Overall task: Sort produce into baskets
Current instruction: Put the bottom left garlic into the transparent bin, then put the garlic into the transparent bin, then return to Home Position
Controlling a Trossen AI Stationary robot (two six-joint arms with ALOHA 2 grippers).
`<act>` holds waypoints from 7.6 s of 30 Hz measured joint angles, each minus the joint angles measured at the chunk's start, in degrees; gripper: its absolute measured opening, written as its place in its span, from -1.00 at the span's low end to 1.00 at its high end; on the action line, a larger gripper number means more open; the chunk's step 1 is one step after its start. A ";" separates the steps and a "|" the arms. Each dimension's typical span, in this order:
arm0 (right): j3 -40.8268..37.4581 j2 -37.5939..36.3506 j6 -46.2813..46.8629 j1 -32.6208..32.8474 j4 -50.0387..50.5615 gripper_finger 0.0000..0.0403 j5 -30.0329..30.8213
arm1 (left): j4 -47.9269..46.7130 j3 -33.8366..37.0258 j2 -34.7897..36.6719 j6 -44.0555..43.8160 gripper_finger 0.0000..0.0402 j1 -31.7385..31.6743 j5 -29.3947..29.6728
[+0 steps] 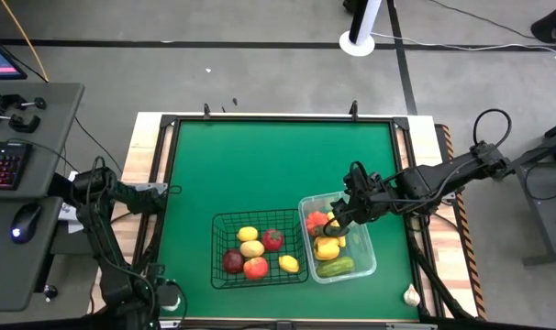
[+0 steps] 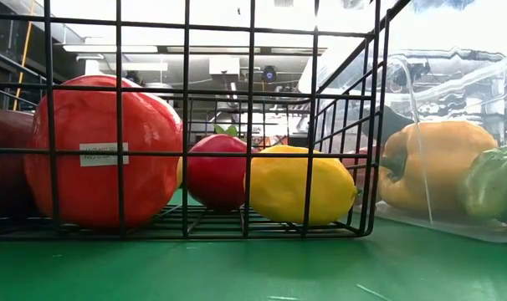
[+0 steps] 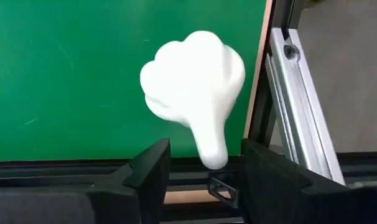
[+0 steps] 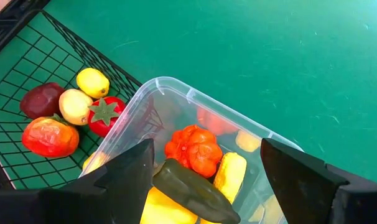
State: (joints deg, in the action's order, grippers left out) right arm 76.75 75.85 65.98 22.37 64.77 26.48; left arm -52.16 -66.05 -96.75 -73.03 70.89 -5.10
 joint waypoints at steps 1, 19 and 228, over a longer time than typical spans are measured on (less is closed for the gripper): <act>0.00 0.00 0.00 0.00 0.00 0.42 0.00 | 0.01 0.05 0.00 -0.10 -0.10 0.00 0.12; 0.00 0.00 0.13 0.00 -0.02 0.42 -0.02 | 2.78 0.05 0.02 1.72 -0.27 -0.81 1.84; 8.92 0.54 -14.51 0.48 14.02 0.45 -11.23 | 70.17 41.01 64.85 59.68 -0.37 -76.11 11.43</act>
State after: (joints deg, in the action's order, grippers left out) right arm 85.67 76.39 51.47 22.85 78.80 15.25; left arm 18.01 -25.04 -31.90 -13.34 -5.21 6.33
